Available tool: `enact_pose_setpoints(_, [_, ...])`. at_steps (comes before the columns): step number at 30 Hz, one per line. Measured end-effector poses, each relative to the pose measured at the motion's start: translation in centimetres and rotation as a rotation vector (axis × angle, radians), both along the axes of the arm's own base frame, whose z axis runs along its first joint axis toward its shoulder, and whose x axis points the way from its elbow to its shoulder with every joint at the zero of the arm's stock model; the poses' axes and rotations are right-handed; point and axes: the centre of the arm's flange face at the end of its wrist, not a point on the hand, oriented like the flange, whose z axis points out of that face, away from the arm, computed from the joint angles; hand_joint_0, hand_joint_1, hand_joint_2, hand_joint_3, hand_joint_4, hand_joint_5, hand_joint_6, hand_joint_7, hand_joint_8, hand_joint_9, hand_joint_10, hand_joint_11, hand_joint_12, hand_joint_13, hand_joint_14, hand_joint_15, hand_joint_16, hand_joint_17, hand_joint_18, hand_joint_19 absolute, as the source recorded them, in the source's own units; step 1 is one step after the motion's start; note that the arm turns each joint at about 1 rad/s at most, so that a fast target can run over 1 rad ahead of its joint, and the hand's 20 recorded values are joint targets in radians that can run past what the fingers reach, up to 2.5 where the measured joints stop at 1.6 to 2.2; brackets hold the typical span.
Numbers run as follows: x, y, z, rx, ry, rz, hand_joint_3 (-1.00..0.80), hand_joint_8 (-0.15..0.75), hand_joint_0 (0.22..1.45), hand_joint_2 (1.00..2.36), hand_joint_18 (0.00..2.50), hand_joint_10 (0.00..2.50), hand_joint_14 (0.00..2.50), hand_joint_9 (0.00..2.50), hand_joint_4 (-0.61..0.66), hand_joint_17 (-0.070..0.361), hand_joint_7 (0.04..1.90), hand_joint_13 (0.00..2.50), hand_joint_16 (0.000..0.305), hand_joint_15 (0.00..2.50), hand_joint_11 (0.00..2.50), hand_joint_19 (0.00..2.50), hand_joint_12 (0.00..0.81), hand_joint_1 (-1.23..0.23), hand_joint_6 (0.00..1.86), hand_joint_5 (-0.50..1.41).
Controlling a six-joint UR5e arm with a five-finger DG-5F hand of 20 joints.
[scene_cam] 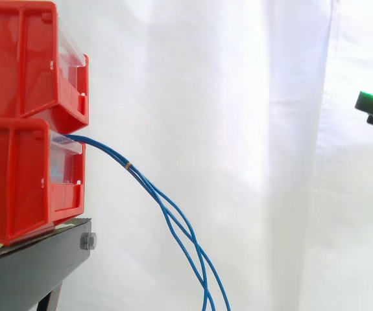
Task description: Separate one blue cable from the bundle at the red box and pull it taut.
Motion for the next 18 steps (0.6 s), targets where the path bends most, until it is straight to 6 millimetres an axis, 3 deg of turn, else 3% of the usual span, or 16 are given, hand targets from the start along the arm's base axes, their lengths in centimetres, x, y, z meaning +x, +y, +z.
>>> enact_pose_setpoints(10, [3.2, 1.5, -2.4, -0.122, -0.062, -0.014, -0.47, 0.304, 0.58, 1.00, 0.67, 0.01, 0.01, 0.71, 0.27, 0.098, 0.81, 0.76, 0.044, 0.39, 0.51, 0.59, 0.351, -0.64, 0.50, -0.21])
enact_pose_setpoints(18, [5.5, 2.5, -2.9, -0.187, -0.104, -0.045, -0.47, 0.299, 0.57, 1.00, 0.63, 0.01, 0.01, 0.68, 0.27, 0.097, 0.82, 0.74, 0.043, 0.38, 0.50, 0.56, 0.353, -0.65, 0.50, -0.21])
